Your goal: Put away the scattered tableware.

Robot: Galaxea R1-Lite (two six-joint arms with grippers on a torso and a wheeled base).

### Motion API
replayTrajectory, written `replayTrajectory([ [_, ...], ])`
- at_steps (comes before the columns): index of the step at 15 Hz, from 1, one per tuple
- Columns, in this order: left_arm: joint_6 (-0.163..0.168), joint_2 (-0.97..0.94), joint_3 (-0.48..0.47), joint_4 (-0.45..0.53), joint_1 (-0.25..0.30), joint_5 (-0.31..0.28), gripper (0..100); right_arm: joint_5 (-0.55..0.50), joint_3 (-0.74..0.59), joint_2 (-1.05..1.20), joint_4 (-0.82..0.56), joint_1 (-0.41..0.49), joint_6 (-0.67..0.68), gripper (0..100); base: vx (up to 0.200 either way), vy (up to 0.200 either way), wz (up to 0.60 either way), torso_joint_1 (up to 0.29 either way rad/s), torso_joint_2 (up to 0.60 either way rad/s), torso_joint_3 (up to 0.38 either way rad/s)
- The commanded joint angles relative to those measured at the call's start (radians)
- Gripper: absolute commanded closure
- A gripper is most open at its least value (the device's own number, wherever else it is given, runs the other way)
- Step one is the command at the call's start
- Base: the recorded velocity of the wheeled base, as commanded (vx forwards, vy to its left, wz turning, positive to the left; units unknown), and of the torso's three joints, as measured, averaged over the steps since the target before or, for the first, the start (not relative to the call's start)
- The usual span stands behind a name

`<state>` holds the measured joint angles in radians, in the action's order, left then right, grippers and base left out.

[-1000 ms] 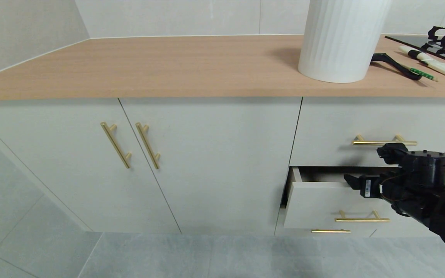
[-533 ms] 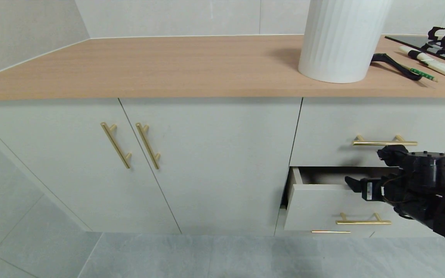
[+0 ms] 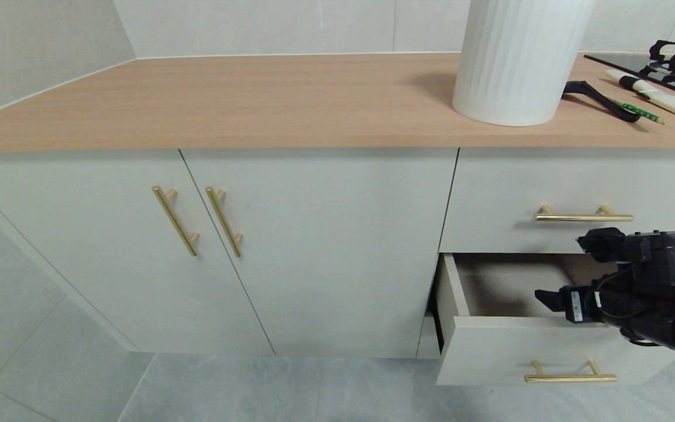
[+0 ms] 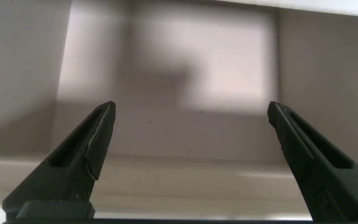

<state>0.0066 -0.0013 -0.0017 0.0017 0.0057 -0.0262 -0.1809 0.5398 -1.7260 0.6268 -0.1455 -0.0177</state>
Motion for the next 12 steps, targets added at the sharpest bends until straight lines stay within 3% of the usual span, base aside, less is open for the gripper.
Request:
replayTrajectory([
  [1, 0.001, 0.001, -0.001, 0.0, 0.0, 0.0, 0, 0.001, 0.014, 0.052, -0.068, -0.003, -0.002, 0, 0.0, 0.0, 0.0, 0.0, 0.0, 0.0],
  [6, 0.0, 0.001, 0.0, 0.0, 0.0, 0.0, 0, 0.003, 0.049, 0.131, -0.312, -0.034, -0.03, 0, 0.0, 0.0, 0.0, 0.0, 0.0, 0.0],
  [11, 0.0, 0.001, 0.0, 0.0, 0.0, 0.0, 0, 0.001, 0.049, 0.177, -0.426, -0.055, -0.077, 0, 0.0, 0.0, 0.0, 0.0, 0.0, 0.0],
  [12, 0.0, 0.001, 0.0, 0.0, 0.0, 0.0, 0, -0.002, 0.051, 0.21, -0.519, -0.091, -0.082, 0, 0.0, 0.0, 0.0, 0.0, 0.0, 0.0],
])
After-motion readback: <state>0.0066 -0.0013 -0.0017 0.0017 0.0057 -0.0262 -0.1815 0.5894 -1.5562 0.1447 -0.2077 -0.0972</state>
